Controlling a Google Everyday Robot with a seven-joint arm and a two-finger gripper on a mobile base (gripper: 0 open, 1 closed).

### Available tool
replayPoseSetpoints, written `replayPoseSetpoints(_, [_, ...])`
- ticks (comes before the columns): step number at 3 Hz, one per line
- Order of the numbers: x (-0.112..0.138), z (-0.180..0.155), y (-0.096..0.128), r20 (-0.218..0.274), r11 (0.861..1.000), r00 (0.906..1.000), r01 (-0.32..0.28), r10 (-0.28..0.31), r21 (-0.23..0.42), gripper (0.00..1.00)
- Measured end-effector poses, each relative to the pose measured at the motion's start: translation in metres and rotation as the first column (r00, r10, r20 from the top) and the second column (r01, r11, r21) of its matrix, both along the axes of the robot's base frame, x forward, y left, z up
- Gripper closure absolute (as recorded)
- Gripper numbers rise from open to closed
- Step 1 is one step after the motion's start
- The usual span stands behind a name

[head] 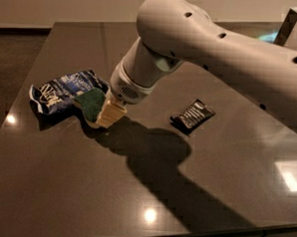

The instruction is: Move sponge near blue chip bag

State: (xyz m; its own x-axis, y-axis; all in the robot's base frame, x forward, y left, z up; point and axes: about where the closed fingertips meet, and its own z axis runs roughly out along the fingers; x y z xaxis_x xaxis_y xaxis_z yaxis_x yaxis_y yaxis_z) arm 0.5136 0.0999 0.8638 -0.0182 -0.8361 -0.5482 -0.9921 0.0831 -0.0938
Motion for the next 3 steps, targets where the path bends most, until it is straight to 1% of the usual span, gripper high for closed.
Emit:
replayPoseSetpoints(1, [-0.0009,0.0,0.0012,0.0,1.0,1.0,-0.003,0.003,-0.001,0.14])
replayPoseSetpoints(2, [-0.0019,-0.0001,0.0024,0.0,1.0,1.0,-0.006,0.006,-0.002,0.0])
replayPoseSetpoints(3, [-0.002,-0.0001,0.0024,0.0,1.0,1.0,-0.006,0.006,-0.002,0.0])
